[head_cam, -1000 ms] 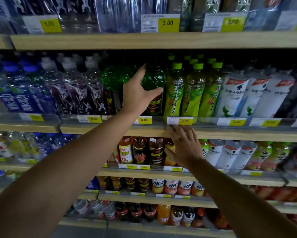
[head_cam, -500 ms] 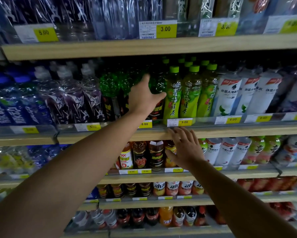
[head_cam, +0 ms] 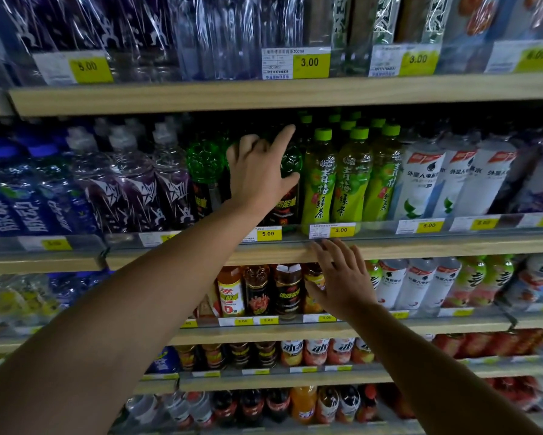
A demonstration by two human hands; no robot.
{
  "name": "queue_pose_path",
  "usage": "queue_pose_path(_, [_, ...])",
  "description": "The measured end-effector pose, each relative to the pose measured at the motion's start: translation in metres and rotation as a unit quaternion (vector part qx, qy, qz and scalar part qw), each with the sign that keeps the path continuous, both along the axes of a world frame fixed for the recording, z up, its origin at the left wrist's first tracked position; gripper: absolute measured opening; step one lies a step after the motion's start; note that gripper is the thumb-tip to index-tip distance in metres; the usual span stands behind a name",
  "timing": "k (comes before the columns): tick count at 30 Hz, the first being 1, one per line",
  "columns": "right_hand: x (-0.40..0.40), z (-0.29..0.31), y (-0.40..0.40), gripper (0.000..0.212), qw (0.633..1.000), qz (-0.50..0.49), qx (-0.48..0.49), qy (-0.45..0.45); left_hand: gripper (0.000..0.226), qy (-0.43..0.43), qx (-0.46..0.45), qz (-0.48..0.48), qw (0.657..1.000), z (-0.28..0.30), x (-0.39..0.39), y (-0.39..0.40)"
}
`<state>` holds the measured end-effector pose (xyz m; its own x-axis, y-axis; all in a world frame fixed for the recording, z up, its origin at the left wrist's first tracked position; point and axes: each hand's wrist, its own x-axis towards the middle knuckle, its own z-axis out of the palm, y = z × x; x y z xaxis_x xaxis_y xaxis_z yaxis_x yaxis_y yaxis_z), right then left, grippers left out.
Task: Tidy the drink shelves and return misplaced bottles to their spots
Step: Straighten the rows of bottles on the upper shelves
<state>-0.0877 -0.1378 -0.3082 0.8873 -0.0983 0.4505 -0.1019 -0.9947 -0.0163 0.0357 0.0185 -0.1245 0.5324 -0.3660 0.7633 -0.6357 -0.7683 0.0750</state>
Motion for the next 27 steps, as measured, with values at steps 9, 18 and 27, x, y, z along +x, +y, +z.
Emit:
queue_pose_path(9, [0.0, -0.003, -0.002, 0.083, 1.0, 0.0, 0.004, 0.002, 0.08, -0.001, -0.07, -0.03, 0.997, 0.011, 0.005, -0.012])
queue_pose_path(18, [0.002, -0.005, 0.001, 0.084, 1.0, -0.011, 0.011, 0.008, 0.075, 0.018, -0.003, 0.02, 1.0, 0.011, 0.013, -0.011])
queue_pose_path(27, [0.001, -0.003, 0.003, 0.087, 1.0, -0.015, 0.011, 0.016, 0.087, 0.0, 0.073, 0.043, 0.996, 0.003, 0.013, -0.006])
